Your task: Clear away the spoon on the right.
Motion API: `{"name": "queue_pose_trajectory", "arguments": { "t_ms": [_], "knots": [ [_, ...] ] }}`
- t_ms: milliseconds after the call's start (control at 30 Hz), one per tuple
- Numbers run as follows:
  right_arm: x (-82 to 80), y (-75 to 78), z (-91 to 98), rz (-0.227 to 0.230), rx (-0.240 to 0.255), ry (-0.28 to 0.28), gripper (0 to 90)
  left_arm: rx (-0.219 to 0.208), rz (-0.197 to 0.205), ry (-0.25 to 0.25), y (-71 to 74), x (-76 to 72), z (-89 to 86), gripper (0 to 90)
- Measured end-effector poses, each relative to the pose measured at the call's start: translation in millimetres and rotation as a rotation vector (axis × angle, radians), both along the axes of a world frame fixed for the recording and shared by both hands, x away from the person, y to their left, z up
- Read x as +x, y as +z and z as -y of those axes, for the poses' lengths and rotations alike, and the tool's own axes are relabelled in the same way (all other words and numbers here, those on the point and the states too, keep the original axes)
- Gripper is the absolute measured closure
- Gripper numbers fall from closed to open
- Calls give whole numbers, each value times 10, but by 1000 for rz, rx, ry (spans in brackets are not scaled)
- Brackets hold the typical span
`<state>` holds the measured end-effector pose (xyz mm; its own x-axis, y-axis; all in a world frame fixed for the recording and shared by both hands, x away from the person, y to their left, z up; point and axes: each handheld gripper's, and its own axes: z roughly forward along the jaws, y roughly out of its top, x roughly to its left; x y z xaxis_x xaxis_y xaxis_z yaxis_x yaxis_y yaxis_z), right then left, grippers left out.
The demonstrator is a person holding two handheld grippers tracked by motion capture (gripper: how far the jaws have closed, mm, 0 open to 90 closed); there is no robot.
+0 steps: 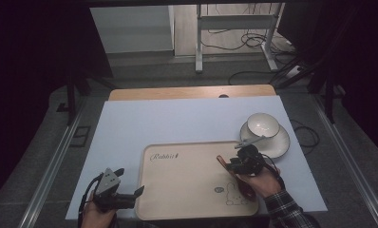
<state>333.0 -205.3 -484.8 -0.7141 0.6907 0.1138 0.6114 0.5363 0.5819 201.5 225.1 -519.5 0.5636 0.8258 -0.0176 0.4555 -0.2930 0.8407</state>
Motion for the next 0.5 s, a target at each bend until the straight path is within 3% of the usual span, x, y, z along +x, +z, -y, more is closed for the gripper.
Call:
{"name": "queue_pose_trajectory", "arguments": {
  "t_ms": [267,500],
  "knots": [
    [-89,-100,-143,41,-45,89,893,-3,0,-2,1,0,-4,45],
    [-101,-150,-195,55,-74,119,900,-4,0,-2,1,0,-5,45]
  ]
}}
